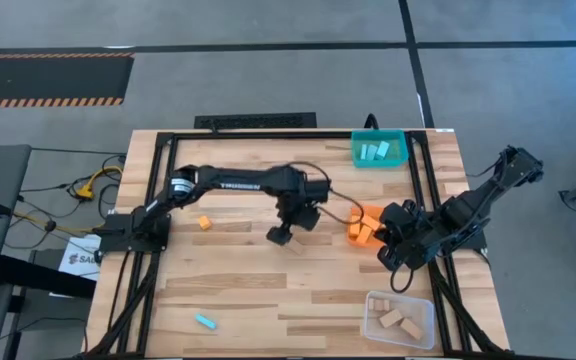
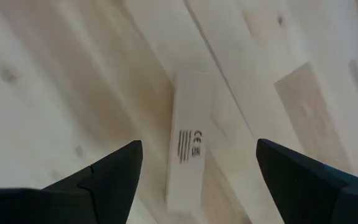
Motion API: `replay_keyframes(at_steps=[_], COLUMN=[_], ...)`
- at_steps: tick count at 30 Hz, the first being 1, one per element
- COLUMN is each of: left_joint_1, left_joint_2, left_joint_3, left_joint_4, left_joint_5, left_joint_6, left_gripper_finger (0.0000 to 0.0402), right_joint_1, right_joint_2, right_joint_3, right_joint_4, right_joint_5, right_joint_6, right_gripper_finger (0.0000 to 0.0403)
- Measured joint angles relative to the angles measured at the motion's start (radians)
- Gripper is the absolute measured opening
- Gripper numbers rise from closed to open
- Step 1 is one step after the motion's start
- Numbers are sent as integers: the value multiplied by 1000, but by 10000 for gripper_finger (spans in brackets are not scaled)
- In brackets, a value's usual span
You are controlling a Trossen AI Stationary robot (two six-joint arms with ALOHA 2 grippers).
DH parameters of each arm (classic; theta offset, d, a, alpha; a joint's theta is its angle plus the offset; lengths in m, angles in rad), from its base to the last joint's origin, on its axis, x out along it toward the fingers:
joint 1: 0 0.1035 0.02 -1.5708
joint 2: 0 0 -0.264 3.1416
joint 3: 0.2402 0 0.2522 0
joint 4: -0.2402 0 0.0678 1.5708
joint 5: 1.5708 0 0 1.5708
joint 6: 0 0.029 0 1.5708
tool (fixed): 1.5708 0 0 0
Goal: Sort & place blocks by color
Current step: Put the brown block into the transparent bin
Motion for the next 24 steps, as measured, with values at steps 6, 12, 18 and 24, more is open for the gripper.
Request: replay_keyframes(at_steps=[6,12,18,24], left_joint_1=[-63,-86,-86,-86], left_joint_2=[1,1,-4,-4], left_joint_3=[-159,-247,-283,-285], left_joint_4=[196,335,359,373], left_joint_5=[-121,-174,-174,-214], left_joint_6=[0,-62,-85,-90], left_gripper_finger=[302,302,294,184], right_joint_1=[14,14,13,13], right_joint_2=[0,0,0,0], right_joint_3=[0,0,0,0], right_joint_4=[0,-8,-9,-11], right_joint_5=[-1,-18,-19,-19], right_joint_6=[1,1,1,2], right_gripper_finger=[61,61,61,61])
